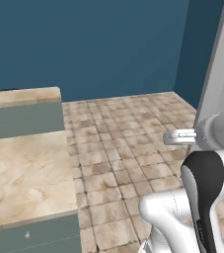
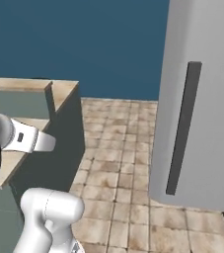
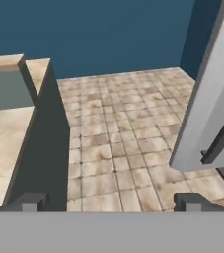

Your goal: Place one lemon and one steak in each tupperware on the nearby counter, to pack two identical lunches.

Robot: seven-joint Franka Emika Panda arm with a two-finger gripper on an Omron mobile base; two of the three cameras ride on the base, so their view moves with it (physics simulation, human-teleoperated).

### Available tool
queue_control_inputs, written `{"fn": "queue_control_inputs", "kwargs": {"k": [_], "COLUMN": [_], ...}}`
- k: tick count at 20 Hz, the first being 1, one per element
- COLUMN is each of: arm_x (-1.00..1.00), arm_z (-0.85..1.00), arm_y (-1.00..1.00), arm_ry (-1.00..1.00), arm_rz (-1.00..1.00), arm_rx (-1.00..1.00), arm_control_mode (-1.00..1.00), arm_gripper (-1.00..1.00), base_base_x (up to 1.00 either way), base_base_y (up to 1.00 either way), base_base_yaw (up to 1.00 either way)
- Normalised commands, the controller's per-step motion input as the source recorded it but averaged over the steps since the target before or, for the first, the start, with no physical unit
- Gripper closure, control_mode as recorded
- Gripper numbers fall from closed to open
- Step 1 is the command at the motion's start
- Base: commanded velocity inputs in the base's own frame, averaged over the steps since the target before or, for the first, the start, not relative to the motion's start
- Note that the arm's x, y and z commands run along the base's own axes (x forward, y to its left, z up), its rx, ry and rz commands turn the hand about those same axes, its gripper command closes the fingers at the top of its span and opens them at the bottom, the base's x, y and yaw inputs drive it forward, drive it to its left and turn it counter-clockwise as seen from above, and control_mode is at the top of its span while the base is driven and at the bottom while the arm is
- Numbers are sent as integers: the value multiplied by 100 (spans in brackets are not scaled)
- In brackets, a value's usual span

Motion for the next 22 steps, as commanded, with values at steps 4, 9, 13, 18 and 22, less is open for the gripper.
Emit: {"fn": "queue_control_inputs", "kwargs": {"k": [4,9,13,18,22], "arm_x": [0,0,0,0,0], "arm_z": [0,0,0,0,0], "arm_y": [0,0,0,0,0], "arm_ry": [0,0,0,0,0], "arm_rz": [0,0,0,0,0], "arm_rx": [0,0,0,0,0], "arm_control_mode": [100,100,100,100,100], "arm_gripper": [-100,-100,-100,-100,-100], "base_base_x": [90,100,100,100,100], "base_base_y": [0,-10,-9,-6,-11], "base_base_yaw": [-3,-3,-7,-11,-14]}}
